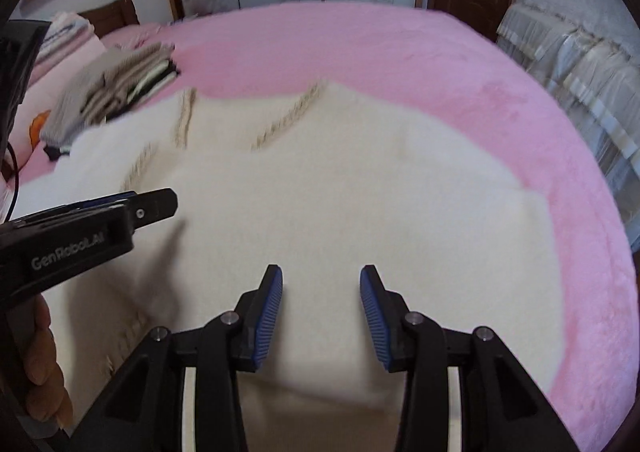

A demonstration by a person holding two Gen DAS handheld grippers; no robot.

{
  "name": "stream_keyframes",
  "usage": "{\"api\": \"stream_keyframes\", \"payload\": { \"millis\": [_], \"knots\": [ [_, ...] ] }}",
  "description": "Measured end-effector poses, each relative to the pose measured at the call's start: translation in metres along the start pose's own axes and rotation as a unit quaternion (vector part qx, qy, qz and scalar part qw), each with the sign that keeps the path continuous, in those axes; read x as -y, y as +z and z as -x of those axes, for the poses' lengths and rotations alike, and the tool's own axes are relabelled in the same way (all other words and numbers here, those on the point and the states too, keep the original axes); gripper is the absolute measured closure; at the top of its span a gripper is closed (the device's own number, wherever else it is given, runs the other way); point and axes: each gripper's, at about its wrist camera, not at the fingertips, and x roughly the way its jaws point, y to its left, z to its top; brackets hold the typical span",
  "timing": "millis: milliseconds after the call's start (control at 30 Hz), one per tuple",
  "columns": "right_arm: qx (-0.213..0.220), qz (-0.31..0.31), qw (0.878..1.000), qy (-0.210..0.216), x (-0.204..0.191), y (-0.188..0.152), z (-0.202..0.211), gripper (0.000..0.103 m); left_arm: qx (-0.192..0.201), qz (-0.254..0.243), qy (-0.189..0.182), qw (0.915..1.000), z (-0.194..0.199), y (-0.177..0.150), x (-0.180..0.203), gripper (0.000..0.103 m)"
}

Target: Fold large clothes

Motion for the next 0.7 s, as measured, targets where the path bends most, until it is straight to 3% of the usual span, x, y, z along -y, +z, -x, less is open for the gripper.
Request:
{"api": "stream_keyframes", "payload": {
  "millis": [67,167,233,300,333,367,400,467,600,700],
  "knots": [
    [0.008,0.002,1.000,-0.018,0.011,-0.011,0.003,0.065,0.017,-0.019,-0.001,0.9997,-0.001,-0.007,-0.003,0.060],
    [0.020,0.004,0.995,-0.094,0.044,-0.021,0.010,0.065,0.016,-0.027,-0.009,0.9995,0.000,-0.006,-0.008,0.060],
    [0.023,-0.017,0.992,-0.120,0.074,-0.030,0.018,0.066,0.013,-0.019,-0.018,0.9996,-0.002,-0.005,-0.011,0.060],
    [0.025,-0.047,0.992,-0.114,0.102,-0.040,0.028,0.085,0.013,-0.017,-0.020,0.9996,-0.005,-0.005,-0.009,0.060],
    [0.024,-0.055,0.988,-0.142,0.112,-0.044,0.031,0.084,0.014,-0.020,-0.018,0.9995,-0.006,-0.006,-0.008,0.060],
    [0.024,-0.062,0.986,-0.150,0.121,-0.048,0.033,0.069,0.016,-0.024,-0.014,0.9995,-0.007,-0.005,-0.007,0.060],
    [0.026,-0.076,0.987,-0.141,0.129,-0.053,0.034,0.065,0.018,-0.027,-0.010,0.9994,-0.008,-0.005,-0.006,0.060],
    [0.021,-0.100,0.987,-0.126,0.133,-0.056,0.032,0.065,0.021,-0.033,0.000,0.9992,-0.008,-0.006,-0.002,0.060],
    [0.022,-0.080,0.983,-0.163,0.117,-0.051,0.030,0.065,0.015,-0.028,0.001,0.9995,-0.007,-0.004,0.000,0.055],
    [0.021,-0.096,0.981,-0.168,0.118,-0.050,0.034,0.065,0.009,-0.022,-0.001,0.9997,-0.002,-0.004,0.001,0.051]
  ]
}}
